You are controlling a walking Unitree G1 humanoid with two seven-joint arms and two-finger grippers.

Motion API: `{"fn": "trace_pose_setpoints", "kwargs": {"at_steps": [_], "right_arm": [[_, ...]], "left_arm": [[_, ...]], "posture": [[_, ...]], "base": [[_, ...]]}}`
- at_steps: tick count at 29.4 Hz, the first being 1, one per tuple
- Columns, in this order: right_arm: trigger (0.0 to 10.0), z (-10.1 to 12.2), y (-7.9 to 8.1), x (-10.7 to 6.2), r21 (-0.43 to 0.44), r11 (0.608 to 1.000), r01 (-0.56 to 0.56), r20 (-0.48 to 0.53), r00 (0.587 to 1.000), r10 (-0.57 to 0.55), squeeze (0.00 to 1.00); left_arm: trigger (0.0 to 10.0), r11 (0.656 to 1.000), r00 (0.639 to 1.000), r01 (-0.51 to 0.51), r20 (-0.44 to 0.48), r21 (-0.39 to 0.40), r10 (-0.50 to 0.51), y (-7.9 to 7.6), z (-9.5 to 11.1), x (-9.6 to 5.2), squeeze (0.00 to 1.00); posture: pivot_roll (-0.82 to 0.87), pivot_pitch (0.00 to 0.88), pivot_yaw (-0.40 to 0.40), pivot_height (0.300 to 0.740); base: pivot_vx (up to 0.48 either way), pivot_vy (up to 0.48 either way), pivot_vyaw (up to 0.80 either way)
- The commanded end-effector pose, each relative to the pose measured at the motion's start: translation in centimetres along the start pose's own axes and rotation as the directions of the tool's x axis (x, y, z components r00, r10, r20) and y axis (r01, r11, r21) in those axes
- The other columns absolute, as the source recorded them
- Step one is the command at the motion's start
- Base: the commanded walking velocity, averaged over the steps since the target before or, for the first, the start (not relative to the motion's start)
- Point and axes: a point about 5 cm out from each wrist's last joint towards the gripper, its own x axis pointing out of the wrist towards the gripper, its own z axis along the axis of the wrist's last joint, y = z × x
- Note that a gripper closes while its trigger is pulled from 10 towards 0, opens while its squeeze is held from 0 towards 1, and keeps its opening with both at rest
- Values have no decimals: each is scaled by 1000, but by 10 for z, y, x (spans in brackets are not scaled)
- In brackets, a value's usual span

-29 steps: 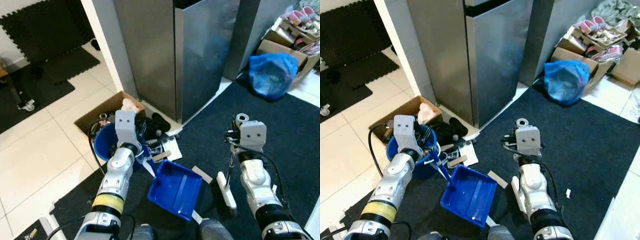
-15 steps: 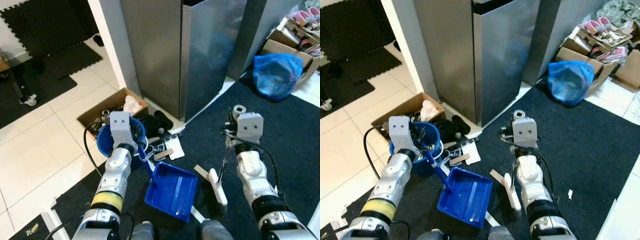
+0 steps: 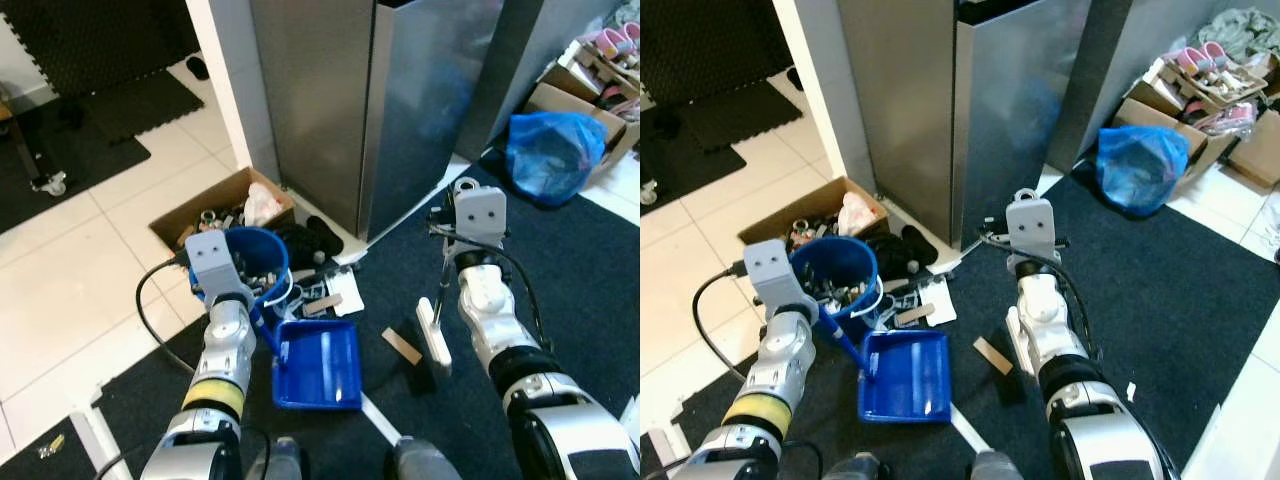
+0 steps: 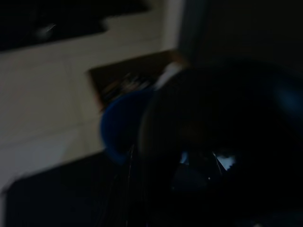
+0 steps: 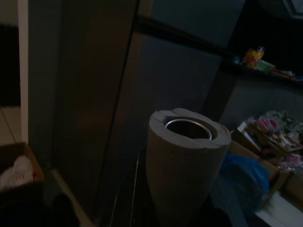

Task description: Sweep floor

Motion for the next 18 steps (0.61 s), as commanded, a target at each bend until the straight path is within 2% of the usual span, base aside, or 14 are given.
{"fn": "trace_pose_setpoints", "kwargs": {"at_steps": [1, 7, 11, 15, 18], "right_arm": [[10000, 0, -2, 3, -38, 999, 9, -8, 1000, -9, 0], [10000, -3, -3, 2, -31, 999, 15, -27, 1000, -16, 0], [10000, -10, 0, -2, 19, 1000, 22, -62, 998, -21, 0], [10000, -12, 1, -1, 114, 991, 67, -93, 994, -57, 0], [10000, -9, 3, 1, 123, 990, 67, -92, 994, -56, 0]], "left_arm": [[10000, 1000, 1000, -20, -13, -19, 19, -3, -4, -2, 0], [10000, 998, 998, -57, -13, -4, 57, 0, -4, -2, 0], [10000, 994, 995, -102, 0, 28, 102, 5, -4, -1, 0], [10000, 990, 992, -129, 12, 47, 129, 13, -6, -2, 0], [10000, 992, 993, -121, 20, 45, 120, 14, -6, -4, 0]], "posture": [[41, 28, -22, 740], [36, 30, -18, 740], [43, 30, -14, 740], [69, 47, -9, 740], [90, 70, -10, 740]], "base": [[0, 0, 0], [0, 0, 0], [0, 0, 0], [0, 0, 0], [0, 0, 0]]}}
